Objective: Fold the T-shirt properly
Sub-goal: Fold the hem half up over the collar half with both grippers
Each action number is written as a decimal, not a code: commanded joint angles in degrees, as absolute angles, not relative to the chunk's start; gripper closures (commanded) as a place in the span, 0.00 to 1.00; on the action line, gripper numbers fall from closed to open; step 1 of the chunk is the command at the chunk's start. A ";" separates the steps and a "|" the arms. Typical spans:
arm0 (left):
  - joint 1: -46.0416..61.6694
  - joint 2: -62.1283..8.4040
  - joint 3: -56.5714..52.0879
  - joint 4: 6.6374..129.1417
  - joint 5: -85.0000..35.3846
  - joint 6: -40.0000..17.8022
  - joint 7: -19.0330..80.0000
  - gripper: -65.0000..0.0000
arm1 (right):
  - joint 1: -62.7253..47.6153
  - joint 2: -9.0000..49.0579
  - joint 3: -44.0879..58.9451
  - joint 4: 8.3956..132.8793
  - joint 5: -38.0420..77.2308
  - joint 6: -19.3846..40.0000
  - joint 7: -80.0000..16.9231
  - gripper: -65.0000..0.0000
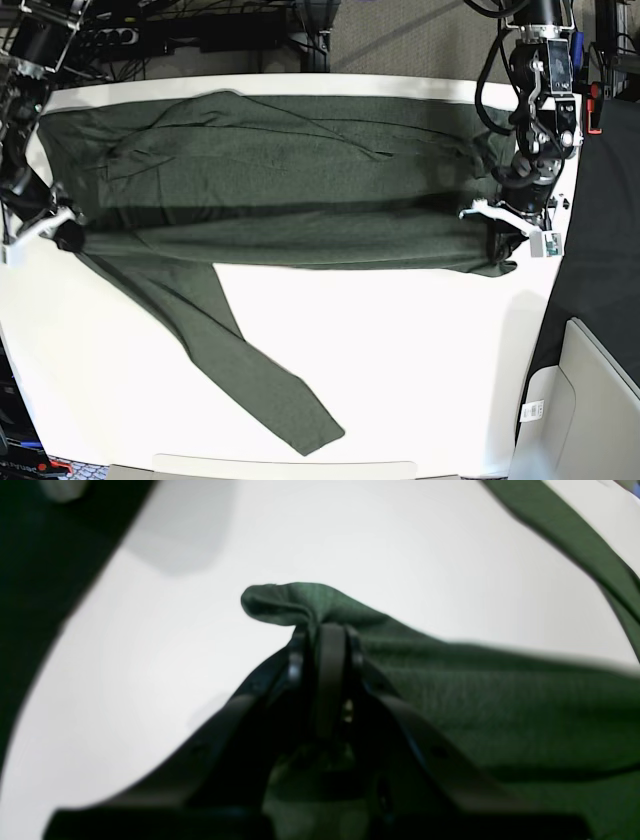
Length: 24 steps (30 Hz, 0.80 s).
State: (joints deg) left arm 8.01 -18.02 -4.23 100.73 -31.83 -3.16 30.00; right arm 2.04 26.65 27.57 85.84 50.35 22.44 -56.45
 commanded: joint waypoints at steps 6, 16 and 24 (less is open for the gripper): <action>11.21 -18.77 -4.70 102.55 -31.69 -2.95 28.35 1.00 | -3.30 29.32 31.78 91.38 55.08 22.64 -55.43 0.99; 17.19 -18.77 -6.64 107.91 -31.69 -2.95 28.35 1.00 | -11.21 29.49 38.55 95.16 60.97 22.64 -55.43 0.99; 18.77 -18.77 -6.29 107.82 -31.69 -2.95 30.11 1.00 | -11.91 29.32 38.29 95.16 61.32 22.64 -55.43 0.99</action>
State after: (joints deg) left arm 19.00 -18.13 -6.15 106.80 -31.64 -2.94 31.33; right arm -12.38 28.03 37.93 94.13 60.18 22.65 -56.60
